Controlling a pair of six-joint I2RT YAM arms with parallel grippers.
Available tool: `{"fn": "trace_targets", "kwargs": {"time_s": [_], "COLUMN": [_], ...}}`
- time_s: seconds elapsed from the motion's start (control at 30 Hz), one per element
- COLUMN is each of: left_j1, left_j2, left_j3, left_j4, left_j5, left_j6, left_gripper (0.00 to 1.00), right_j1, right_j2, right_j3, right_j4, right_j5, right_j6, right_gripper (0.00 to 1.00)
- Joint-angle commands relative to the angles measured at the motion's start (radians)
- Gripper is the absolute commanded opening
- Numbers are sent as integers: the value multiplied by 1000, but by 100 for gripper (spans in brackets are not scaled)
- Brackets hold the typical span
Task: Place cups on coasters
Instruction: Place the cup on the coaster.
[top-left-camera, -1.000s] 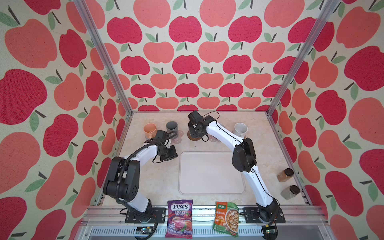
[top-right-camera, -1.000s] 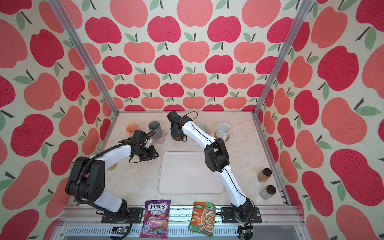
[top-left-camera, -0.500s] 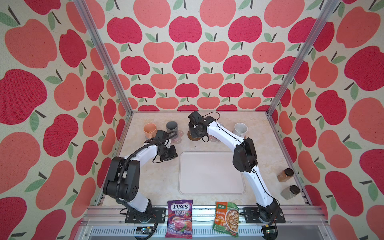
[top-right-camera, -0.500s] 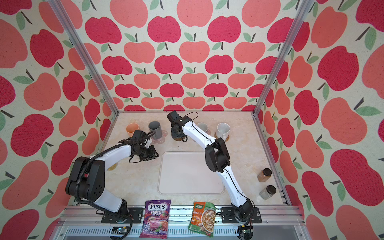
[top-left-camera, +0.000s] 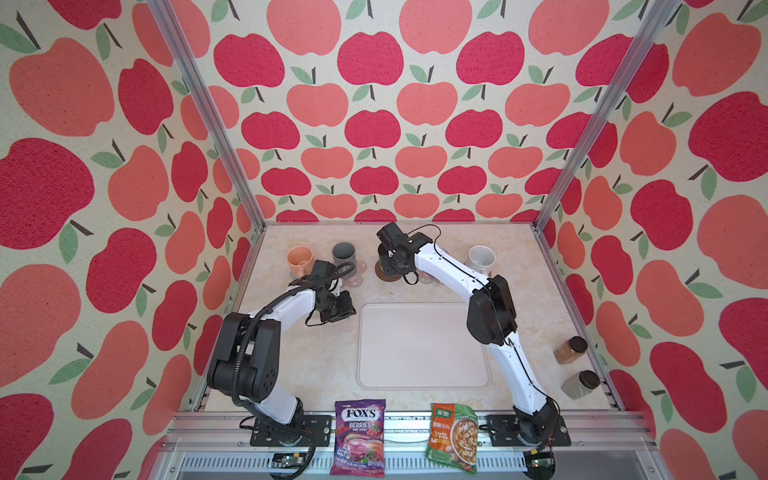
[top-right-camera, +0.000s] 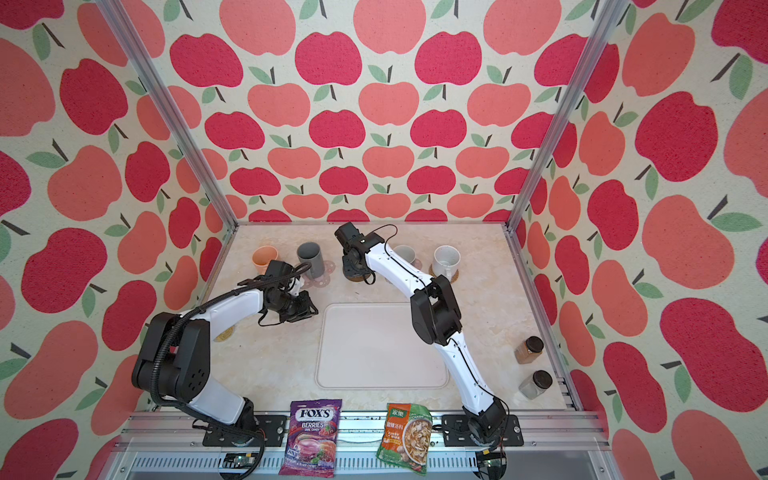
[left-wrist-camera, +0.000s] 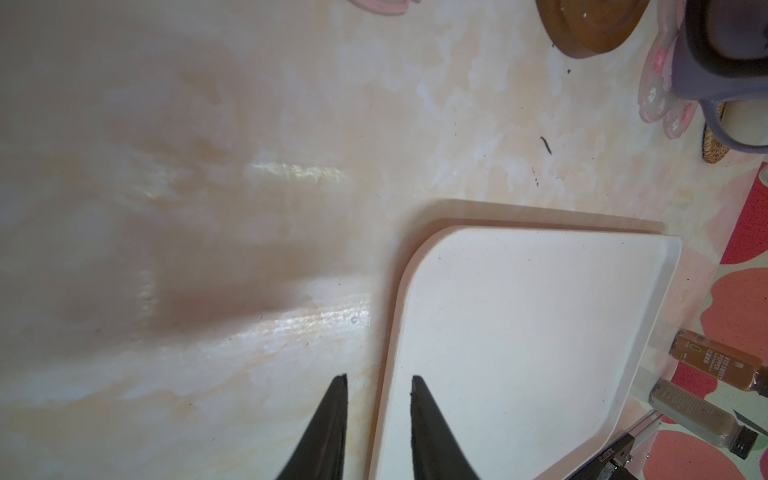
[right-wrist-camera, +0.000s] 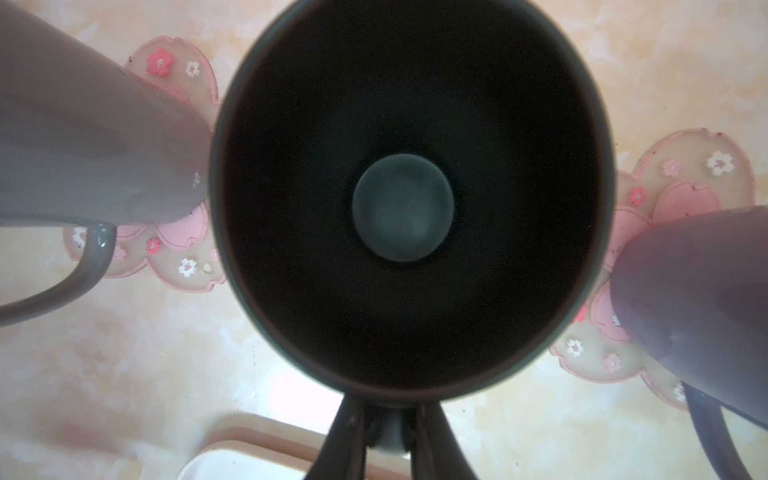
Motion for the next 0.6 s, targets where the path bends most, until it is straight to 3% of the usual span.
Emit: {"fn": "trace_targets", "kwargs": {"time_s": [0.0,0.17,0.33,0.57], "left_j1": [-3,-9,-13,-13], "left_j2": [18,-11,-49,-135], "left_j3": [17,26,31,12], "left_j4": [-11,-25,-33,4], "left_j5": [11,-42,-94,-251], "left_j6": [-1,11,22,46], "left_gripper": [29,29,31,34], "right_j1": [-6,-3,-4,-8], "right_j2": [-52,-113,-247,-473], "right_j3": [-21,-77,-235,-509], "right_j4": [-31,-2,103,270], "right_j5": [-11,11,36,129], "right_j6": [27,19,0,-108], "right_gripper": [29,43,55,62]}}
